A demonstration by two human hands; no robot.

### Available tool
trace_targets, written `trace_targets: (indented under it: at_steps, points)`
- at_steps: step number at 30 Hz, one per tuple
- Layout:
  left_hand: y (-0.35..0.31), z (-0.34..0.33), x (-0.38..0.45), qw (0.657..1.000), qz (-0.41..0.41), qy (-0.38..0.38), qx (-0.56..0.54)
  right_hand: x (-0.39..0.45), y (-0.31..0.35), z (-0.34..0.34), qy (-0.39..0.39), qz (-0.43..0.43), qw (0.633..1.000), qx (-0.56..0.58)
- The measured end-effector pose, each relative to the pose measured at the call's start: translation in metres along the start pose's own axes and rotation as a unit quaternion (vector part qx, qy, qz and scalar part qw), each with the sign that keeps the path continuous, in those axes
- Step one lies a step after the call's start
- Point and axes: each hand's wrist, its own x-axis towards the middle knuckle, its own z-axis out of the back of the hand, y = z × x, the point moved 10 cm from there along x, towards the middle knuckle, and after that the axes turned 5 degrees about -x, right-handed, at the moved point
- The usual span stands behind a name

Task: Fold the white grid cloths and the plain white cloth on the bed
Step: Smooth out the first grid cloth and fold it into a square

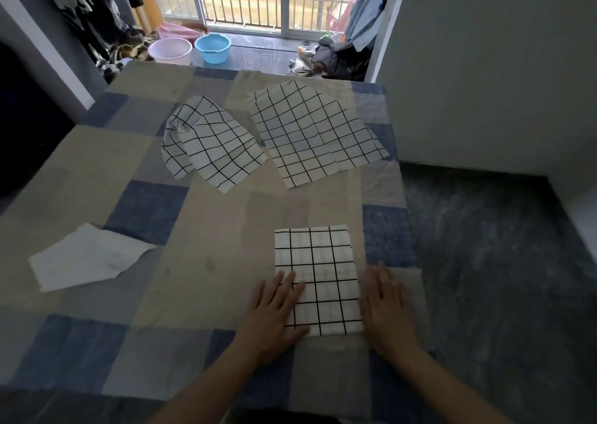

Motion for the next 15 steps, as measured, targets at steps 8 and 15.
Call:
trace_targets:
  at_steps: [8, 15]
  points:
    - [-0.001, -0.001, 0.001, 1.000, 0.007, 0.024, 0.001, -0.003, 0.124, -0.006, 0.018, 0.136, 0.989, 0.060]
    - [-0.004, 0.002, 0.002, 0.999, -0.014, 0.022, -0.019, -0.007, 0.030, -0.017, 0.053, 0.052, 0.997, -0.008]
